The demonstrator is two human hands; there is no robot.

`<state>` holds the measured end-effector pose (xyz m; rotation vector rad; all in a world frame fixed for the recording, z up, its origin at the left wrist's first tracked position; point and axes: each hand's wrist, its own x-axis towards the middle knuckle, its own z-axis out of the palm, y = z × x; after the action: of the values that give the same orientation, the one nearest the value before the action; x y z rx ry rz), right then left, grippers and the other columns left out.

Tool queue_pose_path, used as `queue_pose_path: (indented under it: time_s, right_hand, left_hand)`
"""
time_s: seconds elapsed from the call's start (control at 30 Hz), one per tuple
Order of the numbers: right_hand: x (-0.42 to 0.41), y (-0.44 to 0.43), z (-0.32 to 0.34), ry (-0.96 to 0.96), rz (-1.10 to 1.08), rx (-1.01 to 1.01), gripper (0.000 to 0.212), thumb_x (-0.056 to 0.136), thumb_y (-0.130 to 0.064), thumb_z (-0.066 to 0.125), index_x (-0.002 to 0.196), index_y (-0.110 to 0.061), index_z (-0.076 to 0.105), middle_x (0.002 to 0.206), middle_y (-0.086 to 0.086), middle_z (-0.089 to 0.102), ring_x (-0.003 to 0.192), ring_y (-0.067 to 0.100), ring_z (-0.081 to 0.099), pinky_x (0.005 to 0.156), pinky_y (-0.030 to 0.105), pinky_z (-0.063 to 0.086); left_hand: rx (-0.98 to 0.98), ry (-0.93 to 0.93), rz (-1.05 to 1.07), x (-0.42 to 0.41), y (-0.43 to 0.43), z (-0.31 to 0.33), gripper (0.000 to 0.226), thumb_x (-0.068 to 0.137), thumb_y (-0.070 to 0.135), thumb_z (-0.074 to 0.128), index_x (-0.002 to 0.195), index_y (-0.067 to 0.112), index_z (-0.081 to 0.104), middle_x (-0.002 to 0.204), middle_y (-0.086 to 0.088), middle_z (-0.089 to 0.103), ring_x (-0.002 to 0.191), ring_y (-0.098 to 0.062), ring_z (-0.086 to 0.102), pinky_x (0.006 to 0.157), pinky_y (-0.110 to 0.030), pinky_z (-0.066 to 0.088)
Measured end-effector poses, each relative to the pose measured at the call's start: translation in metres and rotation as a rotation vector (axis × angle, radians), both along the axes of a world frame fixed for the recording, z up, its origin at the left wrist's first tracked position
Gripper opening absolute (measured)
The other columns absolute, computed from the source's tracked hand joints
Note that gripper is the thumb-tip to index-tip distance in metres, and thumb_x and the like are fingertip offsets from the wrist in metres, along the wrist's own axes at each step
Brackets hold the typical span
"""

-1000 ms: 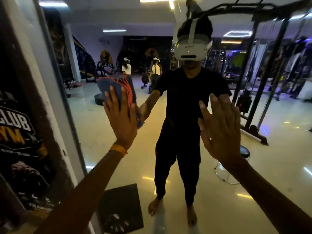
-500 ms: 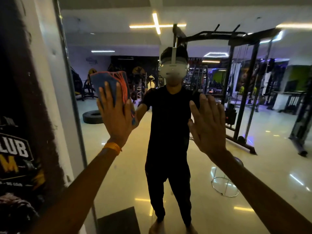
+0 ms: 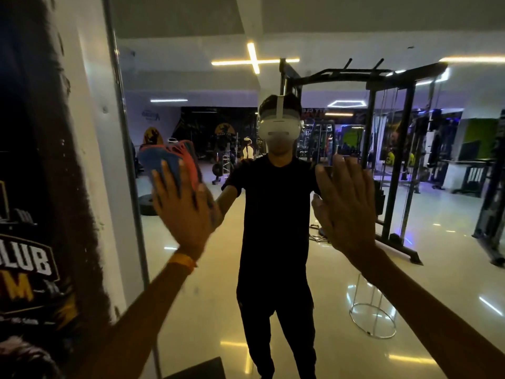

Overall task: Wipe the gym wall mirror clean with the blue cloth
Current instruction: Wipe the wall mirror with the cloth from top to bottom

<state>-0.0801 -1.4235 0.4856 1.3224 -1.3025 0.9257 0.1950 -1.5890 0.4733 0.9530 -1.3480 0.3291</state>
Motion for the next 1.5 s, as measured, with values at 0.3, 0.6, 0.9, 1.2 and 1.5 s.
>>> queue_pose_path:
  time_s: [0.3, 0.6, 0.9, 1.2, 1.5]
  right_hand:
    - [0.002, 0.003, -0.006, -0.018, -0.004, 0.034, 0.058, 0.103, -0.028, 0.052, 0.157, -0.013, 0.041, 0.169, 0.015, 0.025, 0.158, 0.034, 0.016, 0.128, 0.054, 0.010]
    - [-0.028, 0.032, -0.066, -0.045, 0.017, 0.078, 0.068, 0.099, -0.022, 0.057, 0.160, -0.015, 0.028, 0.168, 0.018, 0.025, 0.157, 0.037, 0.017, 0.125, 0.061, 0.016]
    - [-0.081, 0.065, -0.139, -0.109, 0.039, 0.066, 0.056, 0.101, -0.023, 0.057, 0.152, -0.008, 0.041, 0.162, 0.025, 0.033, 0.154, 0.044, 0.024, 0.124, 0.062, 0.016]
    - [-0.108, 0.078, -0.157, -0.014, 0.140, 0.174, 0.060, 0.104, -0.029, 0.050, 0.160, -0.016, 0.030, 0.165, 0.018, 0.027, 0.156, 0.039, 0.020, 0.125, 0.061, 0.016]
    - [-0.113, 0.077, -0.185, -0.060, 0.116, 0.180, 0.053, 0.110, -0.034, 0.038, 0.159, -0.017, 0.029, 0.165, 0.018, 0.026, 0.158, 0.034, 0.011, 0.126, 0.056, 0.008]
  left_hand:
    - [-0.146, -0.242, -0.081, -0.002, 0.001, -0.017, 0.061, 0.107, 0.037, 0.041, 0.163, 0.016, 0.026, 0.170, -0.012, 0.012, 0.159, -0.030, 0.004, 0.128, -0.052, 0.011]
    - [-0.107, -0.399, -0.270, -0.106, 0.085, -0.125, 0.060, 0.111, 0.042, 0.030, 0.166, 0.028, 0.013, 0.174, -0.002, 0.001, 0.161, -0.028, 0.002, 0.125, -0.053, 0.017]
    - [0.027, -0.010, -0.164, -0.104, 0.068, -0.113, 0.059, 0.111, 0.042, 0.031, 0.163, 0.015, 0.021, 0.171, -0.012, 0.017, 0.159, -0.029, 0.005, 0.129, -0.051, 0.010]
    - [-0.104, -0.453, -0.214, -0.166, 0.122, -0.188, 0.070, 0.110, 0.043, 0.039, 0.166, 0.027, 0.001, 0.174, 0.000, -0.008, 0.161, -0.026, -0.004, 0.130, -0.049, 0.001]
    - [-0.006, -0.312, -0.177, -0.218, 0.150, -0.223, 0.067, 0.110, 0.041, 0.032, 0.166, 0.028, -0.001, 0.174, -0.003, -0.005, 0.161, -0.028, -0.003, 0.130, -0.049, 0.001]
